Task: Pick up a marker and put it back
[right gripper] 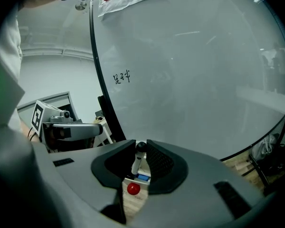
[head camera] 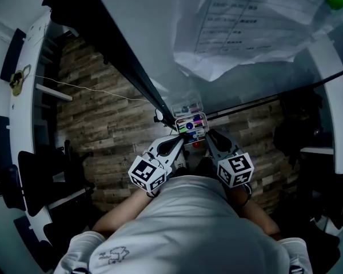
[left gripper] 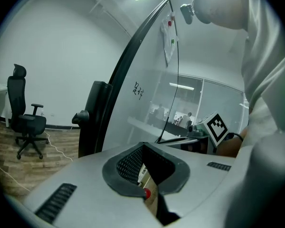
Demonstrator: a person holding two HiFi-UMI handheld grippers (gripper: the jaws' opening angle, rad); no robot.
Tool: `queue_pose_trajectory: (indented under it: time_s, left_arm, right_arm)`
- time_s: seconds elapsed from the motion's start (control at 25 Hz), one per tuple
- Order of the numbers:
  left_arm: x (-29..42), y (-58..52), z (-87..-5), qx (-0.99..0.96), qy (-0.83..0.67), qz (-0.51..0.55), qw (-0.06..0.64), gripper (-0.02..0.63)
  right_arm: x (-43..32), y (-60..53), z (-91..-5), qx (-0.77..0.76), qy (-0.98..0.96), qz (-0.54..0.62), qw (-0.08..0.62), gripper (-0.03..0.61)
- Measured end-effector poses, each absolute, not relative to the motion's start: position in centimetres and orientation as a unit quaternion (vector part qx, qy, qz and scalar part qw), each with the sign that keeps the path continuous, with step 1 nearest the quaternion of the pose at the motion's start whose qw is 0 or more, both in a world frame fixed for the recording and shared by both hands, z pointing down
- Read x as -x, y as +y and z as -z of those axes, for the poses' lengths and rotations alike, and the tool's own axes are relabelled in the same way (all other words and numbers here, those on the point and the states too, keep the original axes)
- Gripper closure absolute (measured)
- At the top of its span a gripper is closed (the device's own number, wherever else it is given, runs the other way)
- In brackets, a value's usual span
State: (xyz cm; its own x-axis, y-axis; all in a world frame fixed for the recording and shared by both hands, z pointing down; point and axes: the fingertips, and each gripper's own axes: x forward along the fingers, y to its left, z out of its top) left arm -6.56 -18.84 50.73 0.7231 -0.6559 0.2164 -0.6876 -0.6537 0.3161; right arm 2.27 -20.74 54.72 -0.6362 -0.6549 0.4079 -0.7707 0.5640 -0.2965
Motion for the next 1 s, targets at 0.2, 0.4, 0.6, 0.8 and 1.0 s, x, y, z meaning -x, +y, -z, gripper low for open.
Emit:
queue_pose_trajectory:
  time_s: [0.2, 0.4, 0.6, 0.8, 1.0]
  left_arm:
    - [6.2, -18.9, -51.6, -0.906, -0.370, -0.050, 0.200, 0.607]
    - [6.0, -19.1, -52.1, -0.904, -0.371, -0.057, 0.204, 0.607]
    - [6.1, -19.3, -52.5, -0.902, -0.374, -0.061, 0.208, 0.607]
    - [6.0, -19.5, -52.7, -0.900, -0.375, -0.064, 0.211, 0.607]
    - [6.1, -19.5, -52.9, -0.900, -0.376, -0.064, 0.213, 0.607]
  right_arm:
    - [-2.7, -21.2, -55.5, -0.409, -0.872, -0.238, 0.127, 0.503]
    - [-3.3, -21.9, -56.3, -0.413, -0.867, -0.248, 0.125, 0.503]
    - [-3.6, -22.4, -57.0, -0.416, -0.863, -0.257, 0.127, 0.502]
    - [-3.7, -22.9, -57.4, -0.416, -0.861, -0.264, 0.125, 0.502]
    - [-3.7, -23.1, -57.6, -0.417, -0.860, -0.268, 0.122, 0.484]
